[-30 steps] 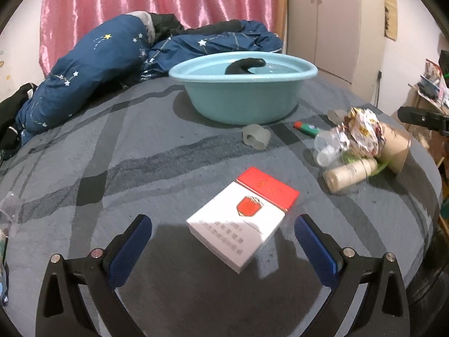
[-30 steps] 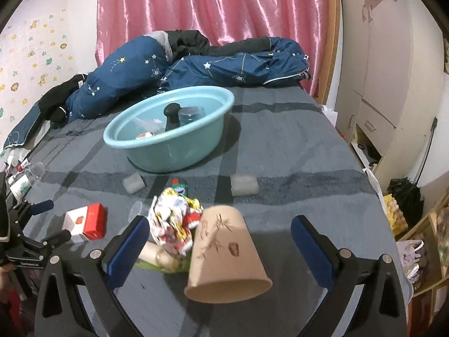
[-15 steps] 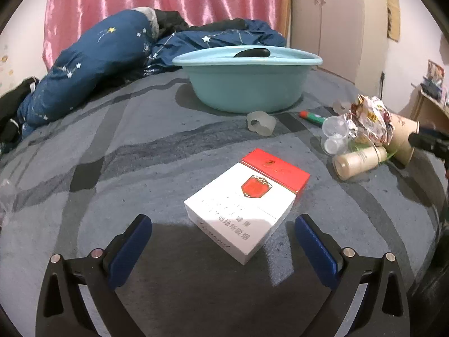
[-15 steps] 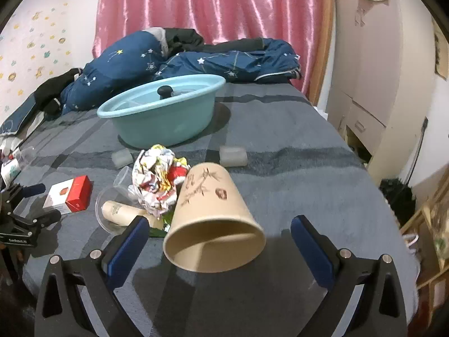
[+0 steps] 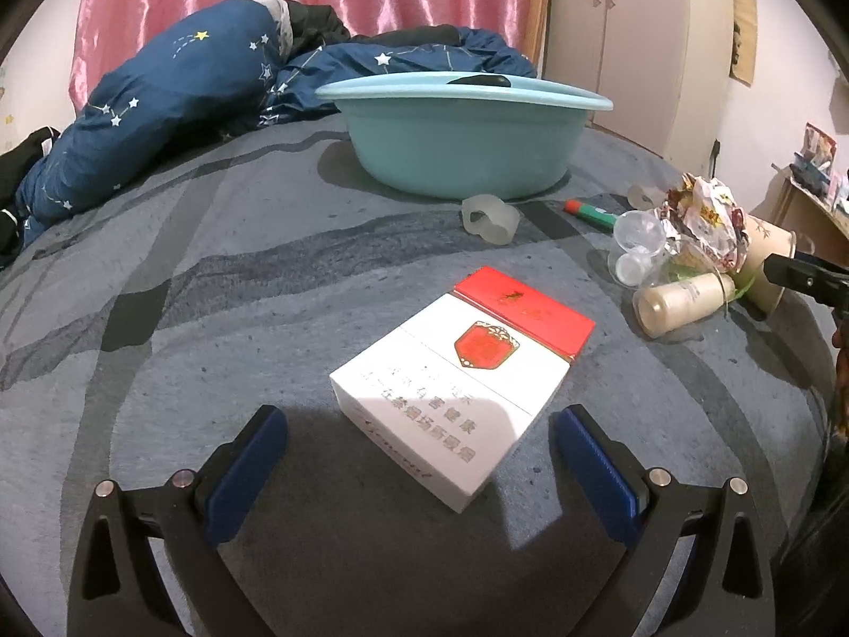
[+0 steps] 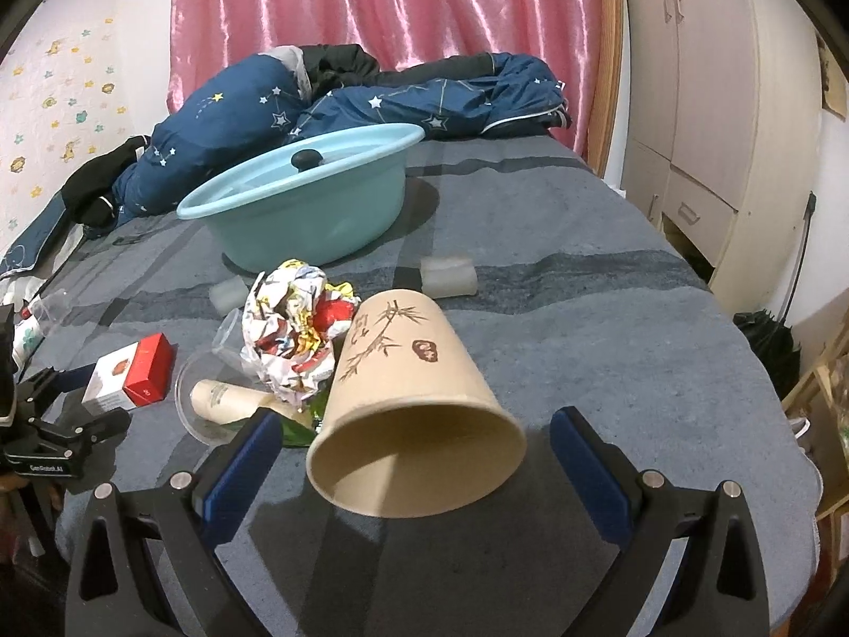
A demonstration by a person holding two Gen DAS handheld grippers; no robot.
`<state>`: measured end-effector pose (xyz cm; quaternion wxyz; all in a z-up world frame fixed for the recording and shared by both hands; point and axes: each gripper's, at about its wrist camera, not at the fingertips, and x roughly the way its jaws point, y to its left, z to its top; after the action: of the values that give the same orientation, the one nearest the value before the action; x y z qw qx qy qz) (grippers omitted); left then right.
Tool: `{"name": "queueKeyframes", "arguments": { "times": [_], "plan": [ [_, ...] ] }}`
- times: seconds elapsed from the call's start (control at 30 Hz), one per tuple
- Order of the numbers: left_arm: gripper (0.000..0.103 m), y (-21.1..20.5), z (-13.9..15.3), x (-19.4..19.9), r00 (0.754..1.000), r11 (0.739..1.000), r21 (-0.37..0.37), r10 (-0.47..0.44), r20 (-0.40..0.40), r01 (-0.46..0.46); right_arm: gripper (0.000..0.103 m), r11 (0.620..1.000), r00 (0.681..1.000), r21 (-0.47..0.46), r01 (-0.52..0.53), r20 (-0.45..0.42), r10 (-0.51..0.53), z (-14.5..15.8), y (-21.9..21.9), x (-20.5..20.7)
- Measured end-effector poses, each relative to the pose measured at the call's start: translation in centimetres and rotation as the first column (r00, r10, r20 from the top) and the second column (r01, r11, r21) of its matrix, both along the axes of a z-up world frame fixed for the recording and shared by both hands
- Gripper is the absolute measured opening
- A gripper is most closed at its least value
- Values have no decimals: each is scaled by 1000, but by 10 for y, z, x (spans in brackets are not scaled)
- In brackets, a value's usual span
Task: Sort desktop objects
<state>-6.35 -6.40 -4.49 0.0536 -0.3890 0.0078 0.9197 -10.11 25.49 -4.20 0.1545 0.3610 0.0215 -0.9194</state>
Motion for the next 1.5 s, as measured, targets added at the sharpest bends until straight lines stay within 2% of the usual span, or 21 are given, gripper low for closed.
{"name": "queueKeyframes", "arguments": {
  "times": [0.67,1.0,1.07,1.1,1.13,1.17,1.2,1.5],
  "plan": [
    [103,2,-3,-24,999,999,27,-23,26,23,103,1000,1000,-8,-5,23,6,-3,1,-9],
    [103,8,2,-21,999,999,35,-38,2,37,103,999,1000,-34,4,30,-3,-3,5,-7],
    [95,11,2,-22,999,997,49,-52,8,52,103,999,999,-44,1,39,1,-3,4,-8],
    [85,13,2,-23,998,997,52,-59,12,59,102,999,999,-43,-1,39,3,-4,4,-7],
    [80,14,2,-23,998,996,55,-66,14,65,96,999,999,-40,-5,38,6,-3,3,-6],
    [79,16,3,-22,997,996,58,-70,13,69,81,999,999,-34,-13,40,14,-3,1,-5],
    [76,18,4,-21,997,995,63,-77,13,76,76,1000,999,-24,-16,43,17,-2,0,-5],
    [71,27,16,-4,996,994,66,-87,-12,88,75,1000,1000,-5,-3,7,3,12,2,13]
  ]
}}
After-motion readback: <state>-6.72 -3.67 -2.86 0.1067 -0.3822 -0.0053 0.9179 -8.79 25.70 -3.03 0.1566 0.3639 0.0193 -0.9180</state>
